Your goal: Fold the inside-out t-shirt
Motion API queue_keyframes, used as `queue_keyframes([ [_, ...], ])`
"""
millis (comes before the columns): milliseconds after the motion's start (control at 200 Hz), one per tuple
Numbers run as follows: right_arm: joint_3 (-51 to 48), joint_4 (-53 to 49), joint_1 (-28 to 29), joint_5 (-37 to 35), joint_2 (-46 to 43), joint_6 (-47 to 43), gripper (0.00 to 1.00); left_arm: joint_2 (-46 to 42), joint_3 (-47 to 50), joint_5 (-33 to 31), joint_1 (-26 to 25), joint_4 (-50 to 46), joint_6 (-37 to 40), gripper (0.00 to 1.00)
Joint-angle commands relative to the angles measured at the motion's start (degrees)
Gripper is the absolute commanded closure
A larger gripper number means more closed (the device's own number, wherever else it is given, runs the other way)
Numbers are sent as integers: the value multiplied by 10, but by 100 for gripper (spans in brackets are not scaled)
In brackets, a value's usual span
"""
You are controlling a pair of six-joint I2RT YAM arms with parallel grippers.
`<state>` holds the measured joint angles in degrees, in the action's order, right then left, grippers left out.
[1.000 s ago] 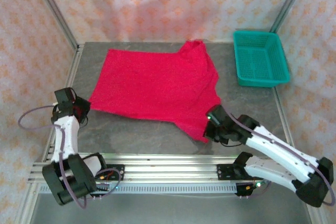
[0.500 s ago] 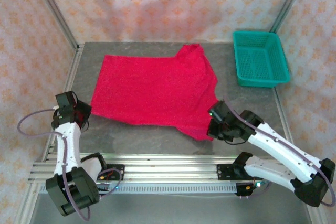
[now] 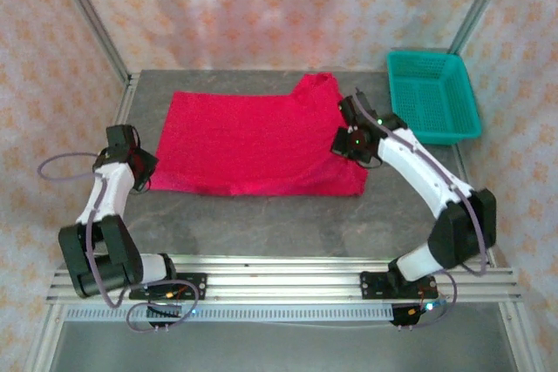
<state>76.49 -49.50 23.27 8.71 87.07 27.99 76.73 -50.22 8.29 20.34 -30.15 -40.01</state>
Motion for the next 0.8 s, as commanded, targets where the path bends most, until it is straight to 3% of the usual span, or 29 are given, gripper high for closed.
queue_keyframes([
  [0, 58, 4, -29, -12, 56, -53, 100, 61, -45, -28, -1, 25, 16, 100],
  [410, 183, 5, -60, 22, 204, -61, 100, 181, -135, 4, -16, 40, 11, 100],
  [796, 245, -10, -69, 17, 272, -58, 100, 248, -201, -5, -30, 12, 22, 100],
])
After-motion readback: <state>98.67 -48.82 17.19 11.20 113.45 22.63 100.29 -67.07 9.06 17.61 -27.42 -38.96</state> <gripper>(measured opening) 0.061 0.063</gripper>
